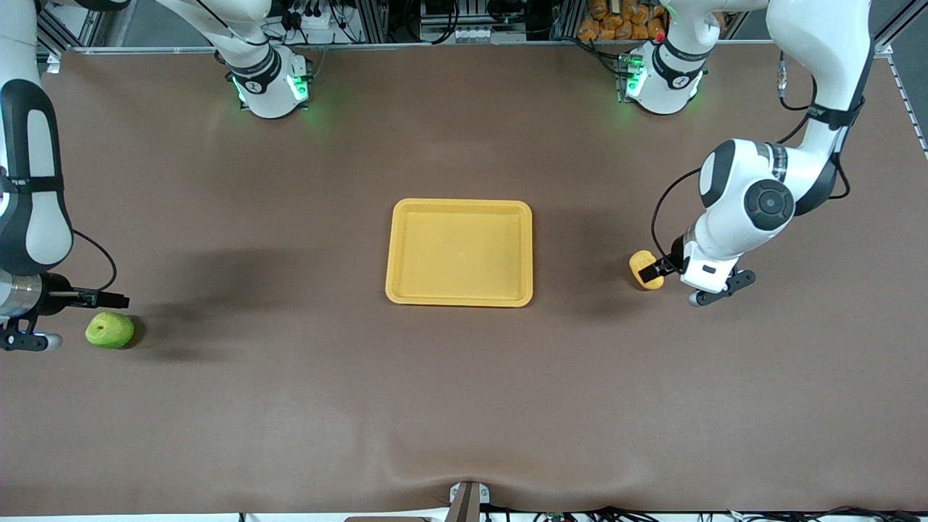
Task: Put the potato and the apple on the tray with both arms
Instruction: 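Lower the left gripper onto the potato while the right gripper lowers onto the apple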
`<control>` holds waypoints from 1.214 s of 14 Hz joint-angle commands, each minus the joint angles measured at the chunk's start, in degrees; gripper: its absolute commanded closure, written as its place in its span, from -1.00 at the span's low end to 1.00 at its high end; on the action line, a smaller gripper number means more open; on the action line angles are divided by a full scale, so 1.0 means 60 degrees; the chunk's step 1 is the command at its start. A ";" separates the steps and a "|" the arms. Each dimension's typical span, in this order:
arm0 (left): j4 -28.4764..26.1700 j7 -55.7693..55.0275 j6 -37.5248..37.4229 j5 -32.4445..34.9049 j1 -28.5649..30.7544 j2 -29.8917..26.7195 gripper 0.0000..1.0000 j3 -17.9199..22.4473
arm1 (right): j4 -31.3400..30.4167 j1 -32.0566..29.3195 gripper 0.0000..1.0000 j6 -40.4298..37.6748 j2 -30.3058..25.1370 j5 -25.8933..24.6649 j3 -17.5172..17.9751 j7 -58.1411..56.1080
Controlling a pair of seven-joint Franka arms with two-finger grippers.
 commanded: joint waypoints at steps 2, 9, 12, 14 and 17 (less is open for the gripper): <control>-0.0370 -0.0219 0.0567 -0.0032 -0.0016 0.0165 -1.00 0.0004 | 0.0364 -0.0446 -1.00 0.0591 0.0637 -0.0136 0.0151 -0.0031; -0.0444 -0.0263 0.0596 -0.0032 0.0072 0.0531 -0.96 0.0004 | 0.0804 -0.0915 -1.00 0.1412 0.1458 -0.0063 0.0151 -0.0632; -0.0444 -0.0745 0.0903 -0.0032 0.0000 0.0693 -0.89 0.0004 | 0.0804 -0.1032 -1.00 0.1529 0.1590 0.0040 0.0165 -0.0603; -0.0444 -0.0746 0.0918 -0.0032 0.0013 0.0722 -0.80 0.0004 | 0.0804 -0.1047 -1.00 0.1705 0.1707 0.0142 0.0165 -0.0632; -0.0458 -0.0746 0.0918 0.0055 0.0028 0.0737 -0.72 0.0004 | 0.0804 -0.1062 -1.00 0.1836 0.1956 0.0317 0.0165 -0.0646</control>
